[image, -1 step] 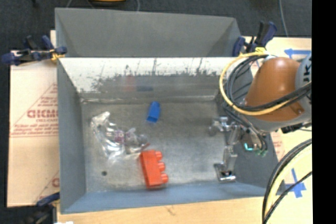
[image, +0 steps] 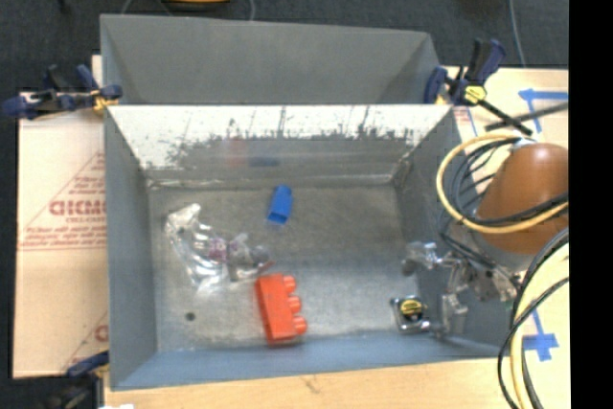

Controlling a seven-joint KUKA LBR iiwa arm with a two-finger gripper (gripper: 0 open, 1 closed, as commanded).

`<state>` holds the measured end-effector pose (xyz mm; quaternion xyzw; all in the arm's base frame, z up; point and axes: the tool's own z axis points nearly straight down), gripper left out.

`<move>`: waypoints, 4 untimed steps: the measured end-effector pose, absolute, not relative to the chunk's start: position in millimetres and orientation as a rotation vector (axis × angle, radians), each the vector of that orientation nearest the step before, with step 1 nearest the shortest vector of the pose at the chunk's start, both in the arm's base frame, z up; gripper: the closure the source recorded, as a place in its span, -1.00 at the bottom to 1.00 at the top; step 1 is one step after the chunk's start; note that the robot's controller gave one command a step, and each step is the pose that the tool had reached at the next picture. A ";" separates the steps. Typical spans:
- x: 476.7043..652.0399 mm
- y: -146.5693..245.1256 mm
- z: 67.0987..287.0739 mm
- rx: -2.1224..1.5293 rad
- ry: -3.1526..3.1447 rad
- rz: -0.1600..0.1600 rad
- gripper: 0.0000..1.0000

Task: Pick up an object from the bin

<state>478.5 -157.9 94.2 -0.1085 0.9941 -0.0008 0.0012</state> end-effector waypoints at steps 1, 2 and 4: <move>477.6 -141.1 73.7 -1.234 2.881 0.013 -1.00; 477.7 -147.9 73.0 -1.233 2.878 -0.007 1.00; 478.2 -147.5 73.3 -1.237 2.875 -0.007 1.00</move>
Offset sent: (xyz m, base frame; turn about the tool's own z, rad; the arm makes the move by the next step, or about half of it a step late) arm -0.0038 0.0102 -0.0231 -0.5945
